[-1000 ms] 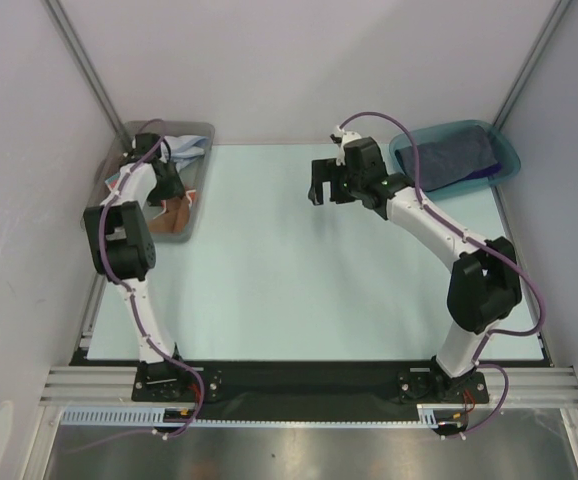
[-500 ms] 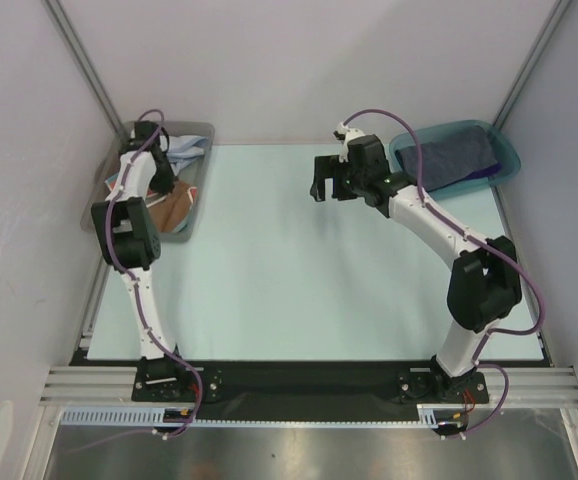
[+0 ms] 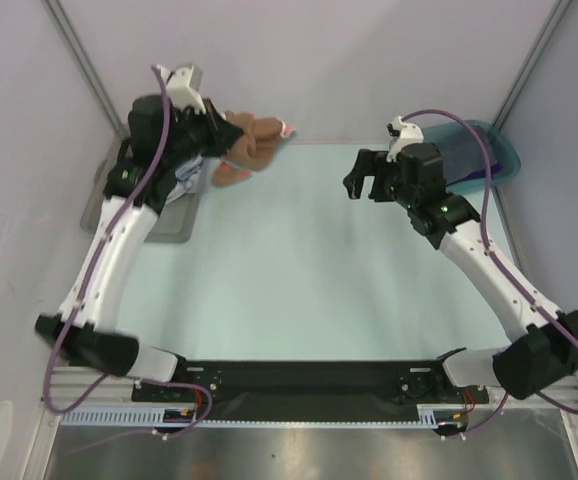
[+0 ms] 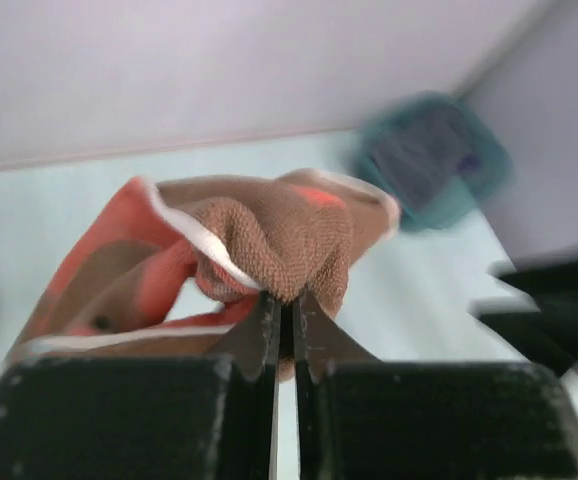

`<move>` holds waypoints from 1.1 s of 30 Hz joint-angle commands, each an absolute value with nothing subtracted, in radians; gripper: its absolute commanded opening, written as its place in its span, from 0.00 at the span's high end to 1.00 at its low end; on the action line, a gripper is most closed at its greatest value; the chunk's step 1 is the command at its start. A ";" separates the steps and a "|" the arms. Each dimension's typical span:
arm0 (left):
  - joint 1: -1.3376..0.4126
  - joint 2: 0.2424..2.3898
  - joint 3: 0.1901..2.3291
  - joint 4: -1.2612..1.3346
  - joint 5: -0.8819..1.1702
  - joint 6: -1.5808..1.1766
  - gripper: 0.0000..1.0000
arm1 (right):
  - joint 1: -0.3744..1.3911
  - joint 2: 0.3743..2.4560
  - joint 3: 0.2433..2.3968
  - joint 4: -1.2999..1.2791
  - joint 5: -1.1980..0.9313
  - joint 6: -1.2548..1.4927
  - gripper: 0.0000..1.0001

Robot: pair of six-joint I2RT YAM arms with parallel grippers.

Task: Fold and stack the towels
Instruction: Move the towel to the center of the board, then flatten out the crumpled towel

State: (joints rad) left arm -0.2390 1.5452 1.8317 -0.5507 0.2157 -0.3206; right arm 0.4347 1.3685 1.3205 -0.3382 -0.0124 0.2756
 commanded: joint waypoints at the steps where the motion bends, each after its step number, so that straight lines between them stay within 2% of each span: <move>1: -0.287 1.455 1.500 -0.393 0.302 -0.393 0.94 | 0.426 1.280 1.250 -0.357 0.054 0.301 0.00; 2: -0.338 1.413 1.345 -0.350 0.325 -0.411 0.94 | 0.426 1.263 1.202 -0.360 0.052 0.311 0.00; 4: -0.392 1.393 1.216 -0.287 0.330 -0.449 0.94 | 0.426 1.230 1.161 -0.373 0.055 0.345 0.00; 5: -0.453 1.373 1.083 -0.252 0.343 -0.480 0.94 | 0.428 1.194 1.137 -0.374 0.055 0.356 0.00; 7: -0.527 1.355 0.968 -0.178 0.322 -0.509 0.91 | 0.426 1.160 1.074 -0.376 0.061 0.383 0.00; 10: -0.662 1.345 0.823 -0.179 0.259 -0.534 0.66 | 0.423 1.150 1.026 -0.379 0.080 0.387 0.01; 12: -0.670 1.319 0.807 -0.214 0.235 -0.544 0.61 | 0.422 1.176 1.019 -0.370 0.069 0.376 0.01; 13: -0.669 1.303 0.804 -0.225 0.215 -0.552 0.57 | 0.422 1.192 1.017 -0.347 0.055 0.364 0.03; 14: -0.667 1.287 0.825 -0.239 0.180 -0.554 0.44 | 0.422 1.213 1.014 -0.328 0.054 0.361 0.05; 15: -0.666 1.269 0.847 -0.283 0.087 -0.551 0.39 | 0.419 1.256 1.011 -0.309 0.049 0.362 0.08; 17: -0.632 1.278 0.932 -0.333 0.026 -0.517 0.30 | 0.408 1.314 1.014 -0.247 0.019 0.380 0.16; 18: -0.609 1.299 0.965 -0.340 0.009 -0.508 0.30 | 0.388 1.377 1.015 -0.218 0.011 0.397 0.20; 19: -0.583 1.352 0.997 -0.341 0.014 -0.490 0.30 | 0.381 1.412 1.026 -0.171 -0.020 0.414 0.29; 22: -0.491 1.533 1.136 -0.289 0.092 -0.448 0.33 | 0.347 1.552 1.054 -0.094 -0.052 0.445 0.39; 24: -0.476 1.638 1.296 -0.285 0.139 -0.393 0.41 | 0.307 1.656 1.101 -0.066 -0.087 0.434 0.53; 26: -0.491 1.798 1.464 -0.305 0.213 -0.367 0.48 | 0.276 1.719 1.136 -0.074 -0.106 0.439 0.60; 28: -0.518 1.894 1.567 -0.324 0.218 -0.350 0.49 | 0.227 1.787 1.161 -0.052 -0.173 0.457 0.64; 33: -0.626 2.161 1.914 -0.449 0.023 -0.253 0.50 | 0.180 1.816 1.135 -0.011 -0.239 0.485 0.68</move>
State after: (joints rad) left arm -0.5526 2.0815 1.7519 -0.3672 0.1032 -0.3454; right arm 0.1951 1.8248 1.1149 -0.0879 -0.1703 0.4591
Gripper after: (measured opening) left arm 0.503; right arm 0.318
